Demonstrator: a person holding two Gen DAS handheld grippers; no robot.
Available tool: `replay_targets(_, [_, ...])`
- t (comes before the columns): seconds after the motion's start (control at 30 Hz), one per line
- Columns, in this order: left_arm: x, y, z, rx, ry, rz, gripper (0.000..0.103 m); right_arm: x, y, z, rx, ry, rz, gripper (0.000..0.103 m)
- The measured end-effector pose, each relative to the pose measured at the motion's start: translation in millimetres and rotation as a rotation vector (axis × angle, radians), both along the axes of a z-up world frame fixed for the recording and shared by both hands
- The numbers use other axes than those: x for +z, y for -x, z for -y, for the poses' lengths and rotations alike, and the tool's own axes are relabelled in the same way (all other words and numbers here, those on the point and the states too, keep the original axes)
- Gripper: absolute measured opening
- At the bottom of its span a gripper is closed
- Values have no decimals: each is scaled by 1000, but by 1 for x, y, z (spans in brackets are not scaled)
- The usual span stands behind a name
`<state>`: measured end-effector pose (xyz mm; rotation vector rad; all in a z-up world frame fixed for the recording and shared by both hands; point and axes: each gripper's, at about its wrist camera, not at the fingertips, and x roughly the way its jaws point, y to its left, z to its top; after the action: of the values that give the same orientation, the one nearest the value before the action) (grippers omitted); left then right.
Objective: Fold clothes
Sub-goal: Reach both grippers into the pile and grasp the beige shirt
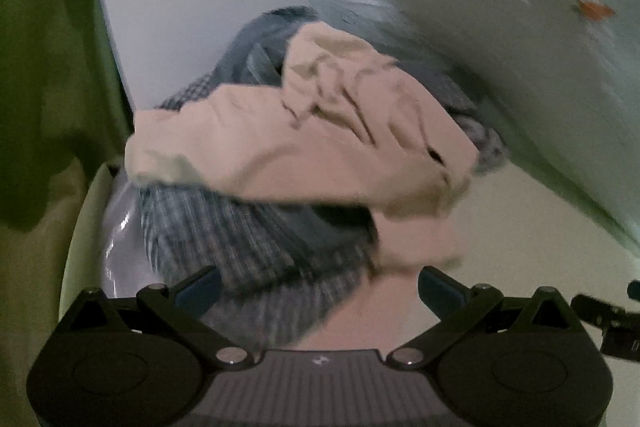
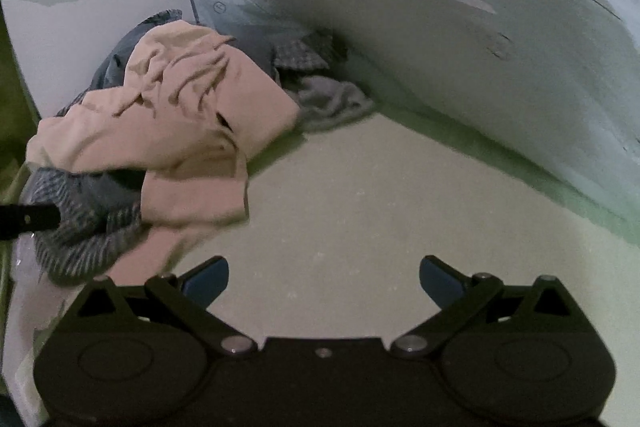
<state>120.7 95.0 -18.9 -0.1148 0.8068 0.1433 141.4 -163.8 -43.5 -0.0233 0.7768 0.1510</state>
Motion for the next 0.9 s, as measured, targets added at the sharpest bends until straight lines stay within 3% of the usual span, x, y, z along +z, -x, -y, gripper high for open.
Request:
replay_targets(0.27, [-18,-83,-58,127,10,-17,102,-24,-87,-63,52,1,-7,95])
replay_targets(0.37, [-30,-103,-76,178,39,-46,97,-40,-111,-83,69,-23,-35,92])
replay_targets(0.47, [-41,-110,-89,222,128,-66,77,-56,-126,-97,69,-55,-95,84])
replay_targets(0.57, [-45,-107,-91,246,159,-52,63,-69,-126,-101,67,-103,-151,75])
replay_targets(0.67, [-45,-103,-92,262,185,-29,40,-77,-116,-99,85,-169,-172,63])
replay_targets(0.73, [-43,-101,-91,268,182,-22,23,-77,-108,-96,102,-193,-174,32])
replay_targets(0.83, [-39,-95,-91,271,192,-8,17,-72,-94,-85,93,-183,-152,17])
replay_targets(0.9, [-32,-89,-88,259,187,7,15,-67,-84,-76,79,-163,-127,16])
